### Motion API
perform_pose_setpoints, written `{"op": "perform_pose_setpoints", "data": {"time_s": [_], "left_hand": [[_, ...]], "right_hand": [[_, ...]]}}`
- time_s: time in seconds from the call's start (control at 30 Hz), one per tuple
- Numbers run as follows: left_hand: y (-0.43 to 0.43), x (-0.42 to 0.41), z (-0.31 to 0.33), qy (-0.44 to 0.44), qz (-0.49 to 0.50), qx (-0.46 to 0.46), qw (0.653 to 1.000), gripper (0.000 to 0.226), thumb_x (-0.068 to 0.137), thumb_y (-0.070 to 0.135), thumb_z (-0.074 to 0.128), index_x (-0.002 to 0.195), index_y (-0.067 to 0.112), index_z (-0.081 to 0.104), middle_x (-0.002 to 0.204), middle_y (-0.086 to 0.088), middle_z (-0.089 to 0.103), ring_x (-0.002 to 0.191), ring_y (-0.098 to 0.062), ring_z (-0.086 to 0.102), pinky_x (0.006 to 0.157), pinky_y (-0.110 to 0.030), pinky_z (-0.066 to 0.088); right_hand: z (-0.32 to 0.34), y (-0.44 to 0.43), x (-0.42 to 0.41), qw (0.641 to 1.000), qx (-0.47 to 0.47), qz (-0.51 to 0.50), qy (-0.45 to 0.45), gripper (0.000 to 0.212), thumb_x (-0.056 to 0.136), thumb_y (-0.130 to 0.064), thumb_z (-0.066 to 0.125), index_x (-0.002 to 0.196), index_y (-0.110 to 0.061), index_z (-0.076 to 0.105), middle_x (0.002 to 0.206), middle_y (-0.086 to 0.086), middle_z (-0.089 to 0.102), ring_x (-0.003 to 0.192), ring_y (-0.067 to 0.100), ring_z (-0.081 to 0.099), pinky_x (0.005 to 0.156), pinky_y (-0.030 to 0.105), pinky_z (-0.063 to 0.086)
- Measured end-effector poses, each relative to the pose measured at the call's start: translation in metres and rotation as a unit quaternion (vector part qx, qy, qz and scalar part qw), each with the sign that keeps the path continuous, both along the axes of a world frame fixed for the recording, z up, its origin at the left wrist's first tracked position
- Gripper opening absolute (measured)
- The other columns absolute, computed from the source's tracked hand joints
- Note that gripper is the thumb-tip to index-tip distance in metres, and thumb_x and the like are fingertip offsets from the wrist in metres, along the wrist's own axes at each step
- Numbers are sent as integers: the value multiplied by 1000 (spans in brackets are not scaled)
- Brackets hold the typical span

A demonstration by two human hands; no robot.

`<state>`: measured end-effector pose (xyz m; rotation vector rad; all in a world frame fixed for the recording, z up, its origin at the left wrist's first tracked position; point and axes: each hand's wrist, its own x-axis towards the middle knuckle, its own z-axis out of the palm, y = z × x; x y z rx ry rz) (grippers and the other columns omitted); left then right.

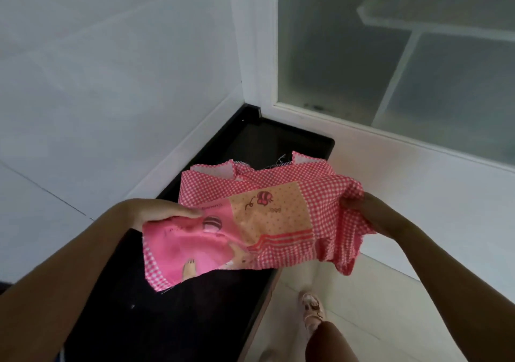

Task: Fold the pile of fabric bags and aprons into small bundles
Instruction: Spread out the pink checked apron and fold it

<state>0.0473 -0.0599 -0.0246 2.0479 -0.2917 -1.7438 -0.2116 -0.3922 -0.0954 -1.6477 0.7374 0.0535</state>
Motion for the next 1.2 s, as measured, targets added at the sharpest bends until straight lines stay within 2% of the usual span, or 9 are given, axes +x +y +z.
{"op": "perform_pose_setpoints", "data": {"time_s": [0.23,0.43,0.67,0.77,0.9,0.97,1.03,1.13,1.2], "left_hand": [[-46,12,-77,-347,-115,4,931,46,88,53,56,110,14,65,106,-3,66,97,-20,61,85,-28,45],[-82,-3,-121,-420,-141,22,896,25,92,29,57,106,8,57,109,-8,60,108,-27,56,91,-32,45],[-56,50,-82,-440,-25,42,897,30,84,31,71,97,3,72,83,-5,69,76,-19,65,79,-24,46],[-36,72,-68,-547,49,64,833,37,84,24,71,107,-4,67,109,-20,66,106,-34,61,87,-35,44],[-45,37,-31,-356,-23,-142,923,111,50,75,74,140,21,39,127,7,50,118,-14,50,99,-34,43],[-46,18,-26,-226,-182,-89,953,127,43,78,74,149,33,19,138,19,38,129,-7,38,108,-38,37],[-38,16,-36,-199,-317,30,927,108,53,59,83,144,31,31,135,17,47,121,-7,49,101,-30,45],[-35,34,-39,-234,-358,92,899,16,75,28,74,82,25,61,85,14,60,76,0,55,64,-12,42],[-38,50,-28,-260,-332,65,904,13,80,24,68,74,26,57,79,11,58,70,0,51,59,-12,38]], "right_hand": [[-24,2,31,999,-26,27,34,40,98,-33,46,131,-10,50,130,14,56,101,20,57,99,41,43],[-36,-8,44,998,-15,34,52,43,100,-31,43,138,-11,43,137,13,50,114,26,54,100,38,40],[-42,-23,46,998,41,28,49,39,97,-28,50,133,-14,47,133,9,55,115,28,56,108,51,38],[-42,-27,50,997,65,7,47,42,96,-29,51,136,-15,46,132,9,56,115,29,56,107,54,38],[-43,-30,60,993,104,-24,41,40,96,-24,51,134,-14,45,130,10,56,114,31,56,107,53,38],[-42,-31,66,990,127,-48,31,43,95,-23,53,135,-12,44,129,11,56,113,32,56,106,52,39],[-42,-34,72,985,150,-79,25,45,94,-21,54,135,-10,43,125,12,57,109,32,57,101,49,42],[-40,-36,80,986,146,-80,14,38,95,-24,52,130,-12,44,111,5,59,97,24,58,87,39,45],[-41,-36,84,992,108,-64,12,35,98,-28,48,130,-16,44,106,-1,58,90,17,57,87,35,42]]}}
